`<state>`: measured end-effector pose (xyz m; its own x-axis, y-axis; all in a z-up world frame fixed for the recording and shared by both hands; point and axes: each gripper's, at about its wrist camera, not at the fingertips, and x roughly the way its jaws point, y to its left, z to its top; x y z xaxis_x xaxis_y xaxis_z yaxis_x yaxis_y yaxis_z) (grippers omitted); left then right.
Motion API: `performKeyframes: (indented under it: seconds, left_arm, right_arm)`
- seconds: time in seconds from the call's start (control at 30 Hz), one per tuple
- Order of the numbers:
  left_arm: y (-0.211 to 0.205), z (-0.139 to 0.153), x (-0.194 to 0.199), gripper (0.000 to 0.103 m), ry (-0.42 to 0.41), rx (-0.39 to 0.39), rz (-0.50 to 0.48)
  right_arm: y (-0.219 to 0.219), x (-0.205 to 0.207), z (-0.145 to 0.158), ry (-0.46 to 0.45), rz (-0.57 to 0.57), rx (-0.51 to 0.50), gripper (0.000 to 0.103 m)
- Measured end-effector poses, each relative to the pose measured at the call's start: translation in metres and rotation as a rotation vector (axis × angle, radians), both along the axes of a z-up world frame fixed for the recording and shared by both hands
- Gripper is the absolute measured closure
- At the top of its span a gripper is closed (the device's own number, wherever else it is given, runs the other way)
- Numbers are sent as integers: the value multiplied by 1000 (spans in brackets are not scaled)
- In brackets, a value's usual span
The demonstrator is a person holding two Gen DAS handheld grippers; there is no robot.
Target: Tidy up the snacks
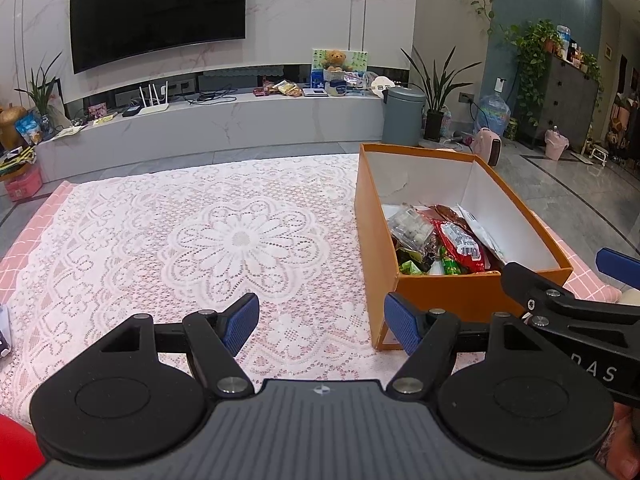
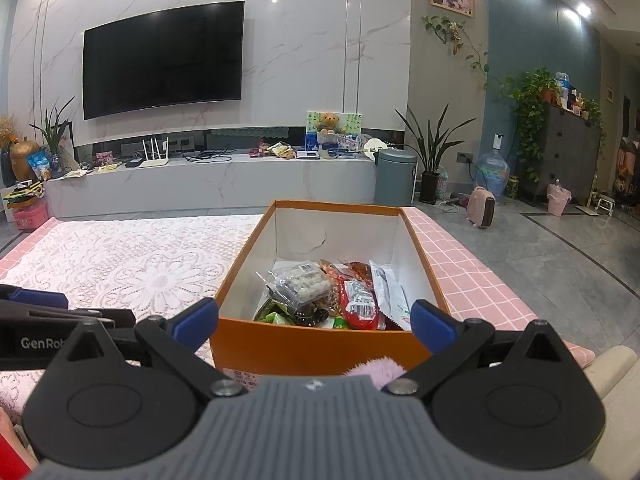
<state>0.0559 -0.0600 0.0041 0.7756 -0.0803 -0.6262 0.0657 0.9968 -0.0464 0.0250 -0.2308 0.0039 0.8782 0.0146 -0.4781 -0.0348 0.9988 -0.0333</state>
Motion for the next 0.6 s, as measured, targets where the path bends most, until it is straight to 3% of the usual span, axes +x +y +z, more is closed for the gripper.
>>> performKeyframes:
  seconds: [0.6]
  left_arm:
    - [3, 2, 1, 19, 3, -4, 5]
  right_arm:
    - [4, -2, 2, -10, 9, -4, 3]
